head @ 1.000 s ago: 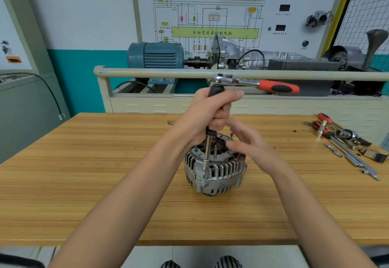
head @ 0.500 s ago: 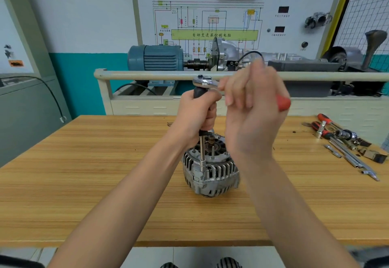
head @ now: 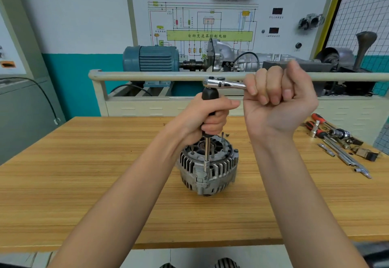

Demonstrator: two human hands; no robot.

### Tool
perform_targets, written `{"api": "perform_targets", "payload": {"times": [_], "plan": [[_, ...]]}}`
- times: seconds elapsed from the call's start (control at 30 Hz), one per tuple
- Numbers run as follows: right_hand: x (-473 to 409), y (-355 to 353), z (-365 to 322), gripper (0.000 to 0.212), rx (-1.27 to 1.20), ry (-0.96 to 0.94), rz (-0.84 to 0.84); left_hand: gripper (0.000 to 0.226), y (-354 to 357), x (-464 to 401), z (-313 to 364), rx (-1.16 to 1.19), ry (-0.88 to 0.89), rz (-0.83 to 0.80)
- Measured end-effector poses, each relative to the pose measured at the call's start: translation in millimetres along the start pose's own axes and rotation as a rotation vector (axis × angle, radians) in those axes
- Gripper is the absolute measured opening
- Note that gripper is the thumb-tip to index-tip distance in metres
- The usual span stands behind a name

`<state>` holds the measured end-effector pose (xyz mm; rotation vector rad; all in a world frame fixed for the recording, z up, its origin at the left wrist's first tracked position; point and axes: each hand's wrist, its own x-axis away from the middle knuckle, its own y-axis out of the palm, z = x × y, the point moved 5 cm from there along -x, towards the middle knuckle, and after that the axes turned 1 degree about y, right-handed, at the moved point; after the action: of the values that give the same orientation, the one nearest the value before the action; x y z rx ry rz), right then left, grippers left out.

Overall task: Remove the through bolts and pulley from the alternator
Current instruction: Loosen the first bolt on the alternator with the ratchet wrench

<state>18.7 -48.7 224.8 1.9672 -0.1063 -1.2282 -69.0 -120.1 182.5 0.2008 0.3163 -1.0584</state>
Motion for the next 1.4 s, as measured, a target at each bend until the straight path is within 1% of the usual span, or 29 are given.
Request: {"api": "perform_targets", "payload": {"times": [0.07,0.13,0.23,0.3,0.33,0.37,0.4,0.43,0.47,0.5,0.53,0.57,0.6,0.63,0.67,0.73,0.83,0.93,1.0,1.07,1.13,1.2,1.3,1.4], "plan": [[-3.5,-6.1,-2.7,0.049,-0.073,0.028,0.057,0.049,5.5,-3.7,-2.3,0.028,-0.025,-0.064],[-5.5,-8.9,-4.5,0.047,-0.107,0.038,0.087,0.051,6.7,-7.0,-4.1,0.014,-0.023,-0.079],[-6.6,-8.8,-3.5,0.047,-0.116,0.053,0.077,0.048,4.7,-5.6,-5.5,-0.011,0.029,-0.053],[-6.6,-6.9,-1.5,0.047,-0.109,0.058,0.062,0.039,2.1,4.0,-6.5,0.026,0.057,-0.067],[-6.3,-6.7,-1.1,0.047,-0.102,0.056,0.06,0.042,-1.5,10.6,-8.6,0.065,0.053,-0.079],[-6.1,-6.8,-1.3,0.047,-0.095,0.054,0.061,0.053,-8.3,16.8,-12.4,0.112,0.05,-0.052],[-5.8,-7.0,-1.6,0.047,-0.091,0.054,0.062,0.063,-20.5,21.1,-17.7,0.154,0.071,0.033],[-5.9,-6.9,-2.0,0.047,-0.092,0.054,0.063,0.065,-34.9,24.8,-22.1,0.16,0.105,0.18],[-6.1,-6.8,-2.0,0.046,-0.094,0.053,0.067,0.06,-49.5,27.3,-26.7,0.078,0.118,0.357],[-6.5,-6.7,-1.9,0.046,-0.092,0.051,0.076,0.049,-62.0,29.5,-31.7,-0.117,0.084,0.546],[-6.6,-6.6,-1.5,0.046,-0.088,0.051,0.085,0.038,-71.5,31.5,-38.0,-0.372,0.0,0.695],[-6.6,-6.5,-1.0,0.046,-0.085,0.053,0.092,0.033,-77.4,32.5,-46.3,-0.588,-0.136,0.76],[-6.6,-6.7,-0.9,0.046,-0.087,0.054,0.097,0.039,-80.7,31.4,-58.8,-0.718,-0.259,0.736],[-6.7,-7.1,-1.2,0.046,-0.09,0.055,0.101,0.049,-81.8,30.2,-72.2,-0.763,-0.33,0.673],[-6.6,-7.7,-1.8,0.046,-0.091,0.055,0.105,0.059,-81.7,29.7,-82.7,-0.741,-0.35,0.632],[-6.6,-9.0,-3.0,0.047,-0.08,0.048,0.109,0.075,-80.3,30.4,-92.2,-0.608,-0.308,0.647],[-6.5,-11.1,-2.4,0.045,-0.085,0.05,0.105,0.086,-84.2,28.2,-100.1,-0.379,-0.289,0.726],[-10.1,-13.6,-0.9,0.044,-0.131,0.081,0.1,0.084,-89.2,26.7,-102.7,-0.328,-0.308,0.75],[-13.9,-18.4,4.9,0.045,-0.285,0.169,0.124,0.081,-91.6,25.9,-103.6,-0.31,-0.296,0.726],[-15.3,-25.4,12.0,0.047,-0.441,0.24,0.157,0.077,-91.1,19.8,-105.6,-0.306,-0.3,0.649],[-15.8,-34.4,17.6,0.045,-0.527,0.261,0.169,0.073,-88.9,8.7,-108.2,-0.332,-0.318,0.561],[-18.6,-38.5,23.7,0.044,-0.597,0.293,0.16,0.073,-84.6,-2.8,-108.1,-0.383,-0.332,0.466],[-27.8,-46.8,30.0,0.047,-0.57,0.311,0.231,0.077,-83.6,-9.3,-110.3,-0.382,-0.332,0.393],[-37.5,-51.6,37.1,0.048,-0.502,0.32,0.328,0.072,-83.9,-7.3,-109.4,-0.401,-0.323,0.353]]}}
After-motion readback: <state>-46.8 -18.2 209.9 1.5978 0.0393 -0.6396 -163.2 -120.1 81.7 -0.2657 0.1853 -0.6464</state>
